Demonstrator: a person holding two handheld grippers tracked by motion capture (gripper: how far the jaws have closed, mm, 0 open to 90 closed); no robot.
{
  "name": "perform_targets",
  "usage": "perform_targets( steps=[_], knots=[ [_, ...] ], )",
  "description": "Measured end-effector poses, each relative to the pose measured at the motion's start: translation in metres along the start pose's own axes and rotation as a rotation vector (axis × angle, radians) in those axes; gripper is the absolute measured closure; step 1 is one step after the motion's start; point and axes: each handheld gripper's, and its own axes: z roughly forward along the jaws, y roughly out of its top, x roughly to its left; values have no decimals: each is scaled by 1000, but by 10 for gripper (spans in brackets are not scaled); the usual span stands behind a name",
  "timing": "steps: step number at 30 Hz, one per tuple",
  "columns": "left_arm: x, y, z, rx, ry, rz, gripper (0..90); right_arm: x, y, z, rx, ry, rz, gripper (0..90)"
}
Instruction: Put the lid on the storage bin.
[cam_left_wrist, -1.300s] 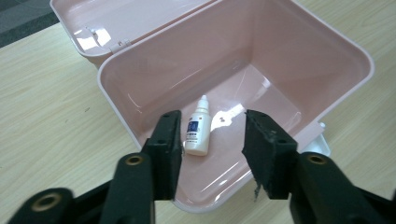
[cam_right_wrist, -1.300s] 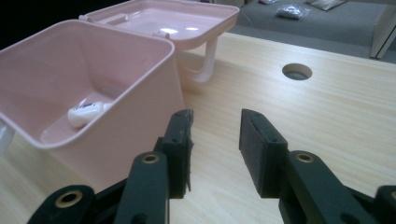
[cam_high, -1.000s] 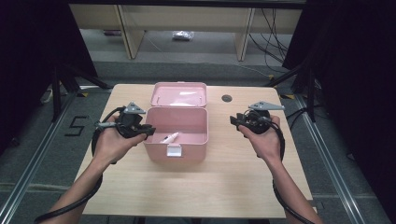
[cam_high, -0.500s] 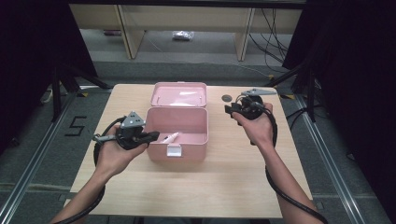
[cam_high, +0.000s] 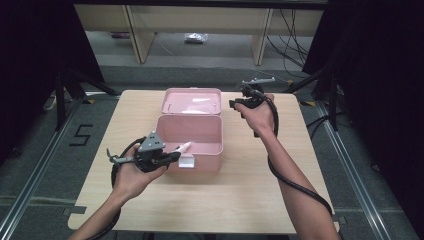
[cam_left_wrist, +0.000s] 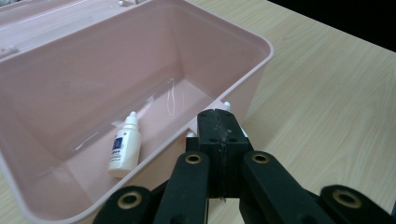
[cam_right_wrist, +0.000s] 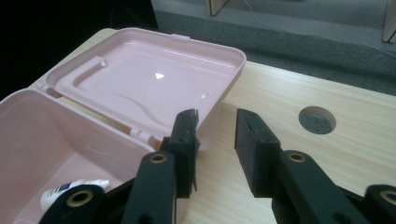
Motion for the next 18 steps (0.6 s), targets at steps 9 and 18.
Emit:
perform_targets(
  steps=[9, 18],
  knots=[
    [-2, -3, 7, -10, 0, -15, 900, 2, 8, 20, 33, -7, 2, 699],
    [19, 15, -8, -73, 63, -52, 888, 10, -2, 21, 46, 16, -9, 703]
  ],
)
